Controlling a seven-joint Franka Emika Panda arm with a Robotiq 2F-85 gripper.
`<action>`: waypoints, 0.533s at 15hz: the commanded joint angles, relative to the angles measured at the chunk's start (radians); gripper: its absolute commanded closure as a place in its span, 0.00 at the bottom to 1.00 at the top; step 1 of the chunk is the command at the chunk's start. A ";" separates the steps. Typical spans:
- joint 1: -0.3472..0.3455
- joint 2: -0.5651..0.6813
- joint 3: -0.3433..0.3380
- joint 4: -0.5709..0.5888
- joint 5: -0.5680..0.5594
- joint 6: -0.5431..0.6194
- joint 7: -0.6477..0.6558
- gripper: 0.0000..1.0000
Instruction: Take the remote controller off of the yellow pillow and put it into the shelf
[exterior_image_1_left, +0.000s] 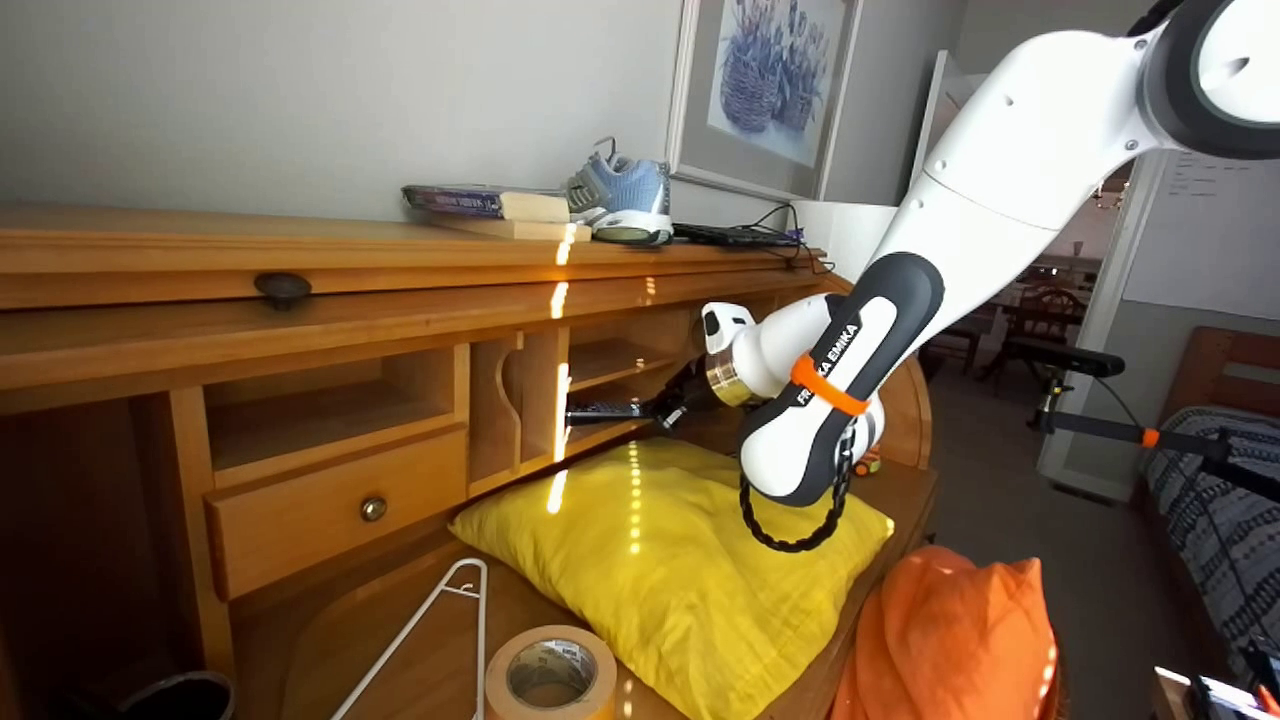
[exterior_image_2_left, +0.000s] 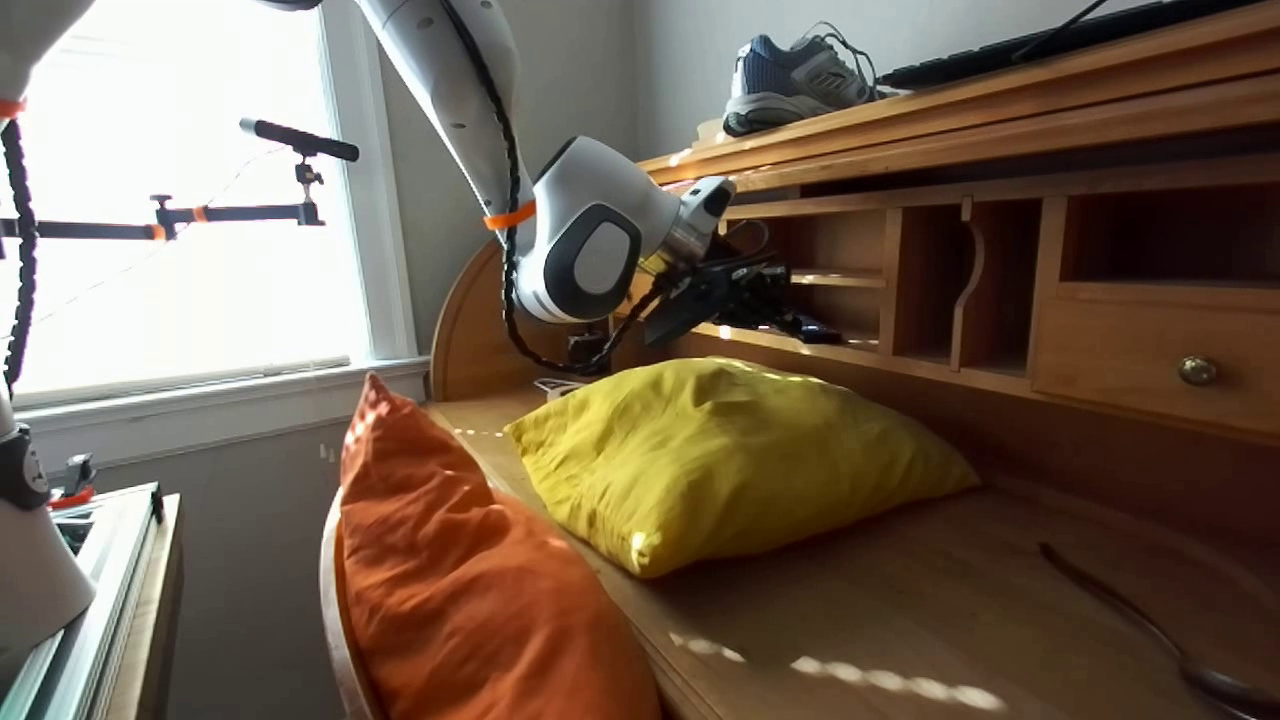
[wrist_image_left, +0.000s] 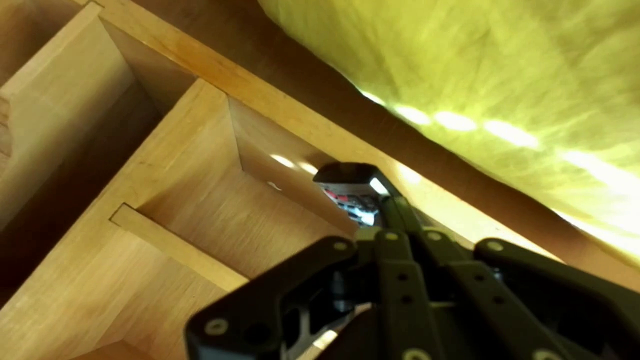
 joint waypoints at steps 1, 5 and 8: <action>-0.029 0.039 0.002 0.053 -0.033 -0.026 0.032 1.00; -0.043 0.067 0.003 0.096 -0.037 -0.023 0.041 1.00; -0.052 0.085 0.007 0.126 -0.044 -0.018 0.046 1.00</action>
